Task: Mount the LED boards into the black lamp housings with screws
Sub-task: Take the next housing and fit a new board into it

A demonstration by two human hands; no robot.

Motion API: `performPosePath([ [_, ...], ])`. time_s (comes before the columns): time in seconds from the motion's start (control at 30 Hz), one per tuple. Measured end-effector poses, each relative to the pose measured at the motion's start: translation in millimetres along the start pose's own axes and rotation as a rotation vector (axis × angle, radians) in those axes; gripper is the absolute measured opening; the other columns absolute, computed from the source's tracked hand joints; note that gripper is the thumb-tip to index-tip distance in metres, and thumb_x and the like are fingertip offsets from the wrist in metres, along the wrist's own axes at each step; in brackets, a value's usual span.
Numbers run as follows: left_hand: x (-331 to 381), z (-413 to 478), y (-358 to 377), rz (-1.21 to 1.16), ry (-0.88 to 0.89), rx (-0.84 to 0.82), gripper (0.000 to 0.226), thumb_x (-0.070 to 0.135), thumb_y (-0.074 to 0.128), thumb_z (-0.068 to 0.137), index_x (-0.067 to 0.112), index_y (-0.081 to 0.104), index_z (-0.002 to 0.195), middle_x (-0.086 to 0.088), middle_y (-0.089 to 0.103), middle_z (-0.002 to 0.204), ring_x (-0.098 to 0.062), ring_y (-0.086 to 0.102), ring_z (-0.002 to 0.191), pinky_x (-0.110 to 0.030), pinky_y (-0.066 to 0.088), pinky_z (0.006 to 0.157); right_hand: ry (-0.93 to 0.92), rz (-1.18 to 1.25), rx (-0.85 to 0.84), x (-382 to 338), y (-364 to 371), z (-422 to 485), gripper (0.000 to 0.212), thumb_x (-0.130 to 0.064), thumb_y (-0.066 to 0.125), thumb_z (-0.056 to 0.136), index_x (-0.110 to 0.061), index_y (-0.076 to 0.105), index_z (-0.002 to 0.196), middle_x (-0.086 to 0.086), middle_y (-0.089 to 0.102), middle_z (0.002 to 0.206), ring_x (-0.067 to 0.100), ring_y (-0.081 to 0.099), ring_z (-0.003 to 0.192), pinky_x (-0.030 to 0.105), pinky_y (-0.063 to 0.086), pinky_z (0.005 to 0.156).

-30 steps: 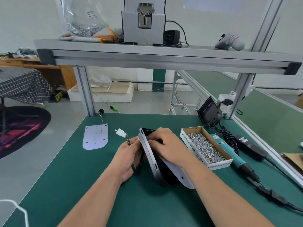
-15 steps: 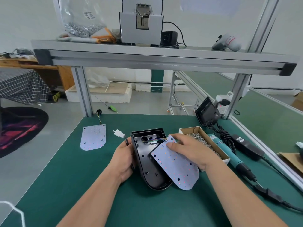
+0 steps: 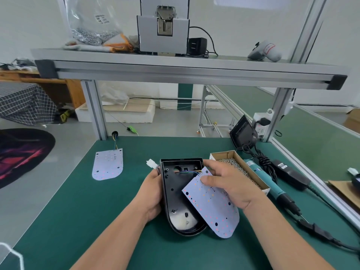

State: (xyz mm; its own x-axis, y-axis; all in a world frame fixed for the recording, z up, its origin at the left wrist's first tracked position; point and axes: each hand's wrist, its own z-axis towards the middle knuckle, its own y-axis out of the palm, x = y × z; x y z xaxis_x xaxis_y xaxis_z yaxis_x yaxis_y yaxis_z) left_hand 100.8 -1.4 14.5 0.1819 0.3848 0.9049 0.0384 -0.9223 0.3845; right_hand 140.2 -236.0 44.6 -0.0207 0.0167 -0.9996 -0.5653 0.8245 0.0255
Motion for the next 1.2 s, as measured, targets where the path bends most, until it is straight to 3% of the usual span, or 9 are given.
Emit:
performPosePath([
  [0.17,3.3,8.6,-0.2,0.363,0.063,0.264,0.048,0.029,0.056,0.094,0.006,0.048,0.134,-0.02,0.07,0.103,-0.029,0.061,0.083,-0.04,0.053,0.079,0.019,0.103,0.126,-0.8,-2.0,-2.0,0.036,-0.017,0.076,0.088,-0.023,0.077,0.123,0.012,0.076,0.123,0.026,0.075,0.106,0.031,0.059,0.083],
  [0.23,6.3,8.2,-3.5,0.465,0.177,0.416,0.052,0.035,0.055,0.079,0.014,0.041,0.125,-0.015,0.06,0.107,-0.024,0.051,0.085,-0.041,0.047,0.077,0.022,0.095,0.144,-1.5,-1.4,-1.7,0.036,-0.019,0.077,0.088,-0.027,0.078,0.123,0.009,0.077,0.124,0.024,0.076,0.107,0.028,0.059,0.082],
  [0.37,5.0,9.8,-17.5,0.956,0.185,0.602,0.078,0.046,0.072,0.096,-0.001,0.038,0.147,-0.017,0.045,0.136,-0.033,0.051,0.116,-0.043,0.044,0.098,0.021,0.084,0.138,-4.1,1.7,-2.1,0.033,-0.018,0.075,0.09,-0.02,0.076,0.123,0.009,0.077,0.12,0.024,0.075,0.104,0.03,0.059,0.082],
  [0.5,11.3,3.8,-21.4,1.177,0.142,0.563,0.072,0.06,0.018,0.106,0.008,0.065,0.123,-0.012,0.047,0.13,-0.031,0.039,0.114,-0.044,0.038,0.105,-0.009,0.024,0.121,-7.7,0.3,-4.9,0.01,-0.019,0.074,0.092,-0.022,0.076,0.102,0.004,0.076,0.103,0.022,0.072,0.091,0.031,0.057,0.078],
  [0.6,11.5,2.4,-24.5,1.418,0.163,0.514,0.041,0.033,0.025,0.112,0.015,0.062,0.118,-0.009,0.049,0.115,-0.031,0.035,0.103,-0.039,0.039,0.095,-0.022,0.001,0.12,-7.6,-3.1,-5.2,0.025,-0.018,0.074,0.093,-0.006,0.069,0.115,0.008,0.075,0.104,0.024,0.071,0.093,0.032,0.057,0.08],
  [0.77,17.1,4.7,-32.8,1.458,0.181,0.573,0.052,0.061,0.05,0.104,0.015,0.055,0.08,-0.005,0.047,0.102,-0.027,0.05,0.08,-0.039,0.045,0.069,-0.038,-0.004,0.119,-9.6,-5.1,-6.6,0.039,-0.019,0.075,0.091,0.006,0.061,0.118,0.014,0.073,0.104,0.027,0.07,0.091,0.035,0.056,0.08],
  [0.87,24.3,2.1,-33.9,1.56,0.194,0.574,0.058,0.068,0.061,0.095,0.017,0.046,0.073,-0.001,0.051,0.086,-0.025,0.052,0.064,-0.034,0.035,0.053,-0.036,0.007,0.119,-11.2,-3.3,-7.4,0.018,-0.017,0.074,0.091,-0.008,0.071,0.106,0.014,0.075,0.104,0.028,0.072,0.09,0.035,0.058,0.078],
  [1.03,17.3,-3.7,-26.2,1.419,0.406,0.551,0.042,0.063,0.032,0.104,0.029,0.055,0.094,0.01,0.06,0.078,-0.021,0.06,0.072,-0.035,0.042,0.06,-0.032,-0.001,0.12,-11.3,2.3,-6.8,0.016,-0.017,0.073,0.092,-0.011,0.074,0.107,0.015,0.076,0.108,0.029,0.073,0.095,0.039,0.058,0.082],
  [1.2,5.3,-12.2,-10.2,0.533,0.454,0.212,0.048,0.079,0.037,0.096,0.062,0.051,0.139,0.016,0.072,0.119,0.003,0.063,0.1,-0.031,0.049,0.096,0.006,-0.027,0.179,-9.1,6.5,-3.8,0.007,-0.017,0.074,0.095,-0.011,0.074,0.099,0.016,0.077,0.105,0.03,0.074,0.092,0.039,0.058,0.08],
])
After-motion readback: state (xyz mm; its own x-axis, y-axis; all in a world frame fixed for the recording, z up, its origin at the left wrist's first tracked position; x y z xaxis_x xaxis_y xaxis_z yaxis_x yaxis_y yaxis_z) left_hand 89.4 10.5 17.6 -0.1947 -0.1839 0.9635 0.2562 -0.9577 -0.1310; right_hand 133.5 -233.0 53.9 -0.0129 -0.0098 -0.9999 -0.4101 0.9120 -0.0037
